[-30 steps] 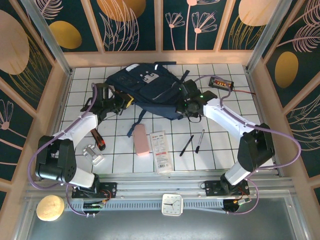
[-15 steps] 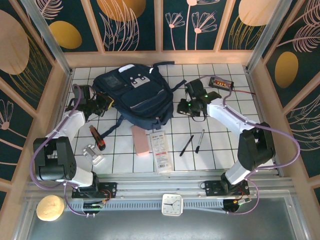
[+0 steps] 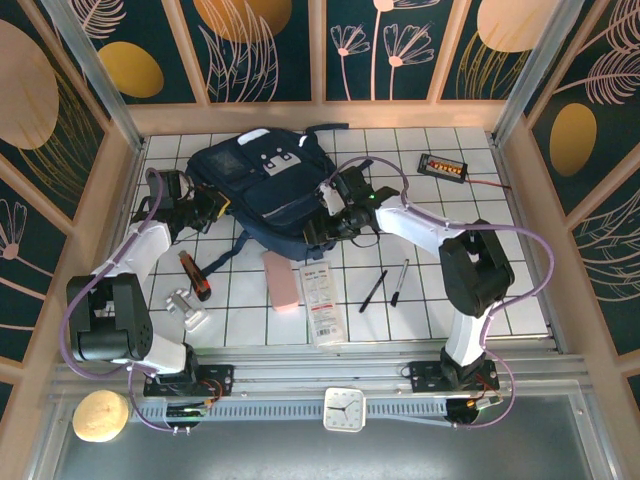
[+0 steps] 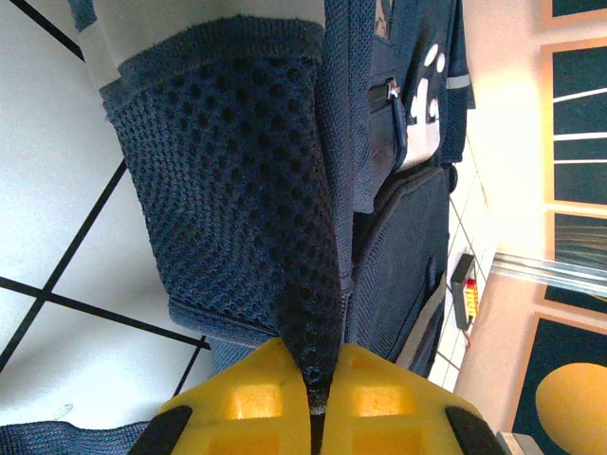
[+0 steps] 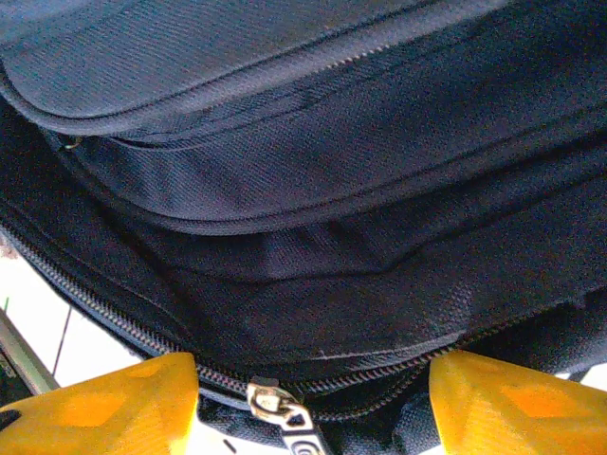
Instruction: Pack books, pencil case, and school supplies into a backpack
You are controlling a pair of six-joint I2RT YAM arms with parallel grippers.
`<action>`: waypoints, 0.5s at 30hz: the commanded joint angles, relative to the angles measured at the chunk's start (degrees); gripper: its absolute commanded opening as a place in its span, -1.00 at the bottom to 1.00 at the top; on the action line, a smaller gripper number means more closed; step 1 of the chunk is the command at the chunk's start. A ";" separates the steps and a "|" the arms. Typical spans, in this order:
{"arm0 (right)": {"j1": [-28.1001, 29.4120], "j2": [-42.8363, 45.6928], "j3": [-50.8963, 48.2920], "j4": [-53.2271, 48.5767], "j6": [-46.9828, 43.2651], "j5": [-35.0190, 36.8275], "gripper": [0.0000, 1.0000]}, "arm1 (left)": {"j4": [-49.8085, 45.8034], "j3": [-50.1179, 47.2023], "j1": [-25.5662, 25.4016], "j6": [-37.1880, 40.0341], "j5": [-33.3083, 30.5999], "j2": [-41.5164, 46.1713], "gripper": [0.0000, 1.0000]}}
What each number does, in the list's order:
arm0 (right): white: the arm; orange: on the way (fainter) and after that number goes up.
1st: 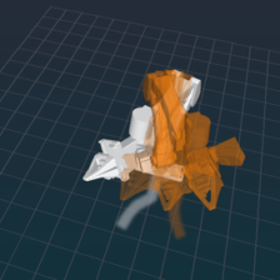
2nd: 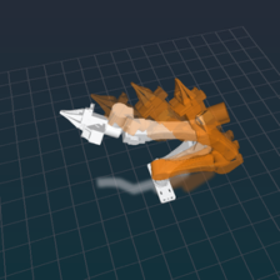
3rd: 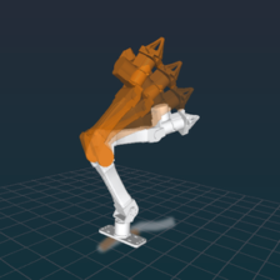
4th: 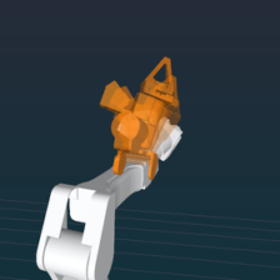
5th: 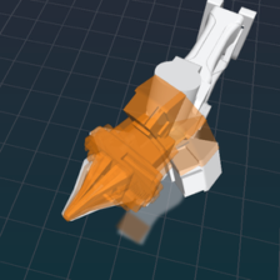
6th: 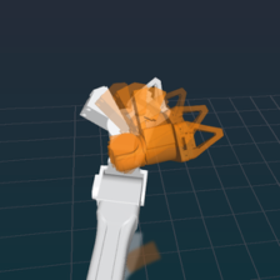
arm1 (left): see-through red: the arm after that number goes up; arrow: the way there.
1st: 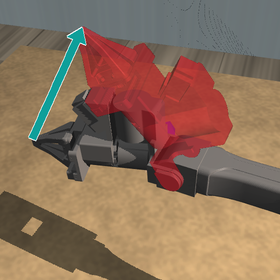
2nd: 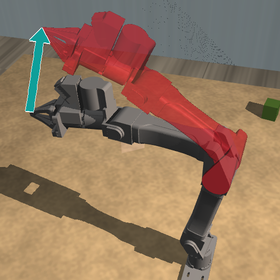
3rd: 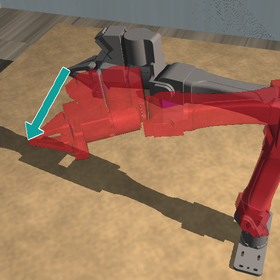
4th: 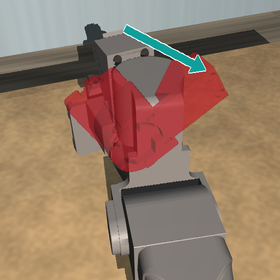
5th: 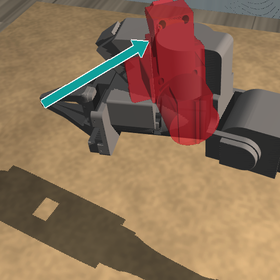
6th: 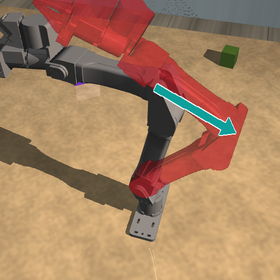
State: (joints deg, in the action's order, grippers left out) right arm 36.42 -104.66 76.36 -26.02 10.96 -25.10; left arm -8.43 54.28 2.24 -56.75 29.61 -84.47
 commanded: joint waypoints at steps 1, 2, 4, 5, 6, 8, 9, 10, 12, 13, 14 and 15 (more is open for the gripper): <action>-0.31 -1.29 0.80 2.84 -2.42 -2.08 0.29 | 3.58 1.79 -0.13 0.85 2.92 0.71 -1.00; -0.35 -1.72 0.70 3.27 -2.49 -2.42 0.28 | 3.50 1.75 -0.12 0.74 2.94 0.71 -1.00; -0.42 -2.20 0.20 4.05 -2.77 -3.74 0.23 | 3.35 1.79 -0.13 0.80 2.91 0.53 -1.00; -0.41 -2.00 -0.62 4.94 -2.59 -4.99 0.21 | 3.26 1.79 -0.13 0.80 2.92 0.38 -1.00; -0.44 -1.69 -1.53 5.90 -2.09 -6.00 0.21 | 3.20 1.79 -0.13 0.77 2.97 0.28 -1.00; -0.36 -0.95 -3.87 8.45 -0.71 -8.78 0.19 | 3.24 2.05 -0.13 0.75 2.90 -0.12 -1.00; -0.18 -0.66 -4.74 9.20 -0.15 -9.43 0.18 | 3.23 2.21 -0.11 0.71 2.84 -0.31 -1.00; 0.05 -0.28 -5.53 9.85 0.46 -9.77 0.18 | 3.20 2.38 -0.13 0.76 2.83 -0.45 -1.00; 0.70 0.59 -7.20 10.14 0.55 -9.58 0.20 | 3.28 2.64 -0.13 0.60 2.89 -0.95 -1.00; 0.91 1.20 -8.53 10.63 0.81 -9.63 0.20 | 3.24 2.82 -0.13 0.55 2.93 -1.26 -1.00; 0.88 1.82 -9.68 11.08 1.07 -9.78 0.21 | 3.23 3.01 -0.13 0.67 2.92 -1.48 -1.00; 0.84 2.12 -10.47 11.40 1.16 -9.49 0.21 | 3.24 3.14 -0.13 0.72 2.93 -1.73 -1.00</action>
State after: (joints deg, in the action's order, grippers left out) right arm 36.38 -105.21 68.60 -15.86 10.98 -32.10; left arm -8.43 54.33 2.24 -56.75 29.61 -85.95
